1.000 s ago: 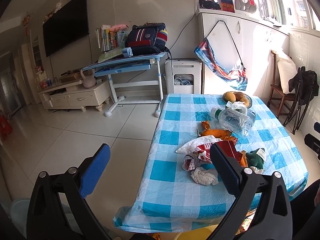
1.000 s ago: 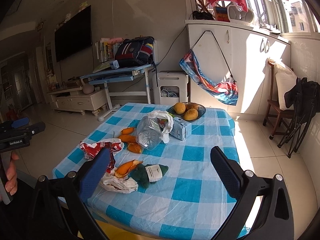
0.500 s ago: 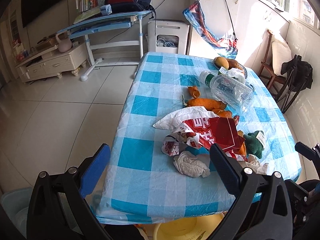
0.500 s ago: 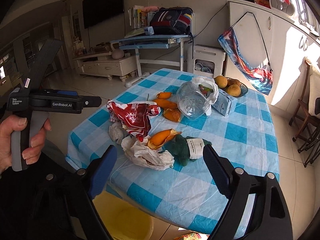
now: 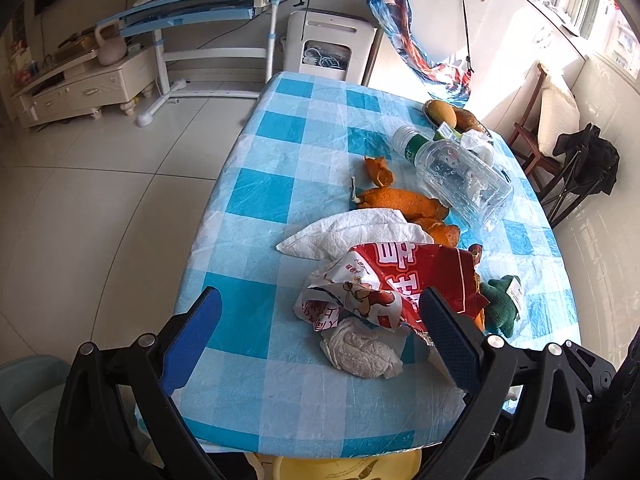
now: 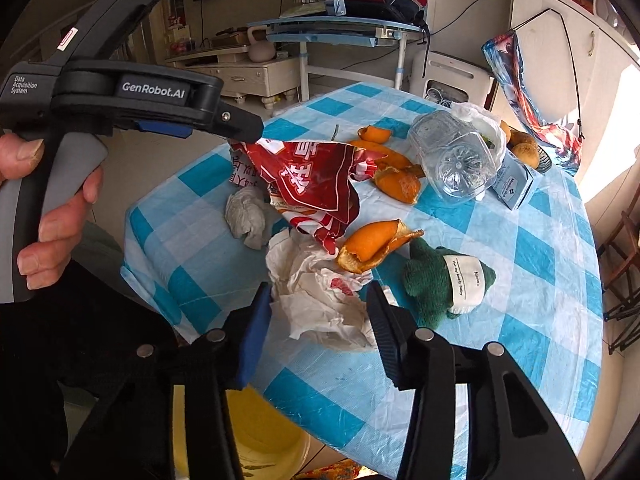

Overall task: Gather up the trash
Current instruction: 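Reach the left gripper to the red chip bag and close on it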

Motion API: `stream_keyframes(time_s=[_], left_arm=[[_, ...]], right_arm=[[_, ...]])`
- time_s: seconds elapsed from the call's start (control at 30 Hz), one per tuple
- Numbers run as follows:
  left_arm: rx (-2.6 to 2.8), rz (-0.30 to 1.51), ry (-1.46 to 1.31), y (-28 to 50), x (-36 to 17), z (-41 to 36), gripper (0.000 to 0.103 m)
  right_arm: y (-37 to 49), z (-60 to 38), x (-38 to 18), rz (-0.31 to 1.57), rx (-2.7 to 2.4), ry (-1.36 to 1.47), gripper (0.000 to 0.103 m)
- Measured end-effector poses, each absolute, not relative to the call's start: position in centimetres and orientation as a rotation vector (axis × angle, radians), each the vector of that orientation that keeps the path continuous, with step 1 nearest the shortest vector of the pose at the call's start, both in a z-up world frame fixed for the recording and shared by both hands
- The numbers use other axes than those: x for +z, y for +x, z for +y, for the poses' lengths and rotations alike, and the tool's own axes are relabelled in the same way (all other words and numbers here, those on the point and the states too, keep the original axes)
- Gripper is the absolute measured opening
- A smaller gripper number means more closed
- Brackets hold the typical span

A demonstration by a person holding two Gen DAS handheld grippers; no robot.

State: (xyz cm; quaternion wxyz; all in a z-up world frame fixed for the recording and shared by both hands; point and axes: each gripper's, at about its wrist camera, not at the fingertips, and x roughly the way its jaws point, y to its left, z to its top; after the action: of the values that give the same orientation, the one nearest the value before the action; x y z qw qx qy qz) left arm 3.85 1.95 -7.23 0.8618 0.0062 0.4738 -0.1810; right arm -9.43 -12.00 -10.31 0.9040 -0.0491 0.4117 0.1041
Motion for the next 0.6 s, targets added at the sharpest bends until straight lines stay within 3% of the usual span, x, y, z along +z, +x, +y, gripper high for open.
stream_keyframes(time_s=[0.07,0.13,0.17,0.2,0.33,0.6], left_arm=[[-0.396,1.015,0.007,4.2,-7.7,1.5,0.08],[-0.409,1.033,0.012,4.3,-8.2,0.9,0.051],[-0.417,1.038,0.007,4.4,-8.4,0.7,0.043],[-0.423,1.031,0.002,4.4,-8.4,0.6,0.041],[-0.448,0.987,-0.025,4.0,-7.4,1.0,0.013],[-0.462,0.913,-0.162,3.6,-5.4,4.0,0.011]], right_arm=[[-9.4,-12.1,-10.3,0.849,0.224,-0.095,0.034],[-9.4,-12.2,-10.3,0.847,0.234,-0.092,0.032],[-9.5,-12.2,-10.3,0.843,0.239,-0.089,0.03],[-9.5,-12.3,-10.3,0.838,0.246,-0.082,0.027],[-9.8,-12.7,-9.9,0.813,0.276,-0.047,0.022],[-10.0,-14.2,-8.5,0.747,0.328,0.094,0.02]])
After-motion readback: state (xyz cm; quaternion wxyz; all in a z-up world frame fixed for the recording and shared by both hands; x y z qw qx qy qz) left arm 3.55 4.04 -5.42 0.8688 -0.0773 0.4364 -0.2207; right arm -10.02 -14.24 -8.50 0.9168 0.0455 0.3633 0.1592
